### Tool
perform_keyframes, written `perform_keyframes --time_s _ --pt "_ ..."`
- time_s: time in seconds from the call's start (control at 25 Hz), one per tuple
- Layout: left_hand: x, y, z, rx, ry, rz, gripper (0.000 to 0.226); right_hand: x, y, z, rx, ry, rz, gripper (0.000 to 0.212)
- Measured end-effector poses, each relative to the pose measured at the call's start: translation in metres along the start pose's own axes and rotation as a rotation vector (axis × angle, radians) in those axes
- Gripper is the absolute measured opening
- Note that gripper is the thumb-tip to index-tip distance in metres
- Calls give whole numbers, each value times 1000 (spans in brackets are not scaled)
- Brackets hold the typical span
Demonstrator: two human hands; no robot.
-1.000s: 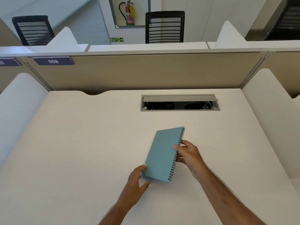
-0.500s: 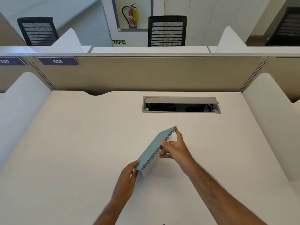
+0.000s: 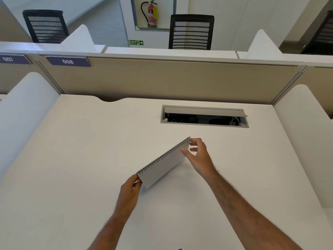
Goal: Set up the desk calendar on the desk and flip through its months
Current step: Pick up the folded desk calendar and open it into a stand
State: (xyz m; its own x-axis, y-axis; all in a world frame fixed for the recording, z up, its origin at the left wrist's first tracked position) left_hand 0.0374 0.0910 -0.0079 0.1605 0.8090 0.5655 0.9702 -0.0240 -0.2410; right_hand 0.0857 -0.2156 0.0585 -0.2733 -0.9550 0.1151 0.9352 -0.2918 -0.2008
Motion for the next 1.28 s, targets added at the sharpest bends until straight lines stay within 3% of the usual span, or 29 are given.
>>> perform_keyframes --time_s 0.36,0.64,0.92,1.2,1.28 --pt "7 -1 2 247 -261 -221 34 -7 11 -4 82 -108 -22 34" --pt "16 6 5 267 -313 -251 31 -9 17 0 109 -304 101 39" --pt "23 11 12 220 -230 -191 34 -13 19 -8 -14 -214 250 32" --pt "26 18 6 178 -200 -124 14 -17 22 -4 -25 -265 332 34" --pt "29 19 2 145 -276 -81 30 -18 24 -5 -32 -278 328 35"
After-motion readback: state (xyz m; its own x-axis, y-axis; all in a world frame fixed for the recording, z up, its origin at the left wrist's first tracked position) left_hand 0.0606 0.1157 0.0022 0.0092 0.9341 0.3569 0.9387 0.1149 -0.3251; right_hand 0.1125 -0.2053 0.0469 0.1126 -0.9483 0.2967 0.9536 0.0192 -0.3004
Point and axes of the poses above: each hand's wrist, its own y-axis towards the middle knuckle, its own x-axis out of the back of the hand, z = x × y, the point moved 5 cm from there along y, towards the middle knuckle, and after that the axes turned 14 degrees about y, right-handed, at the moved point
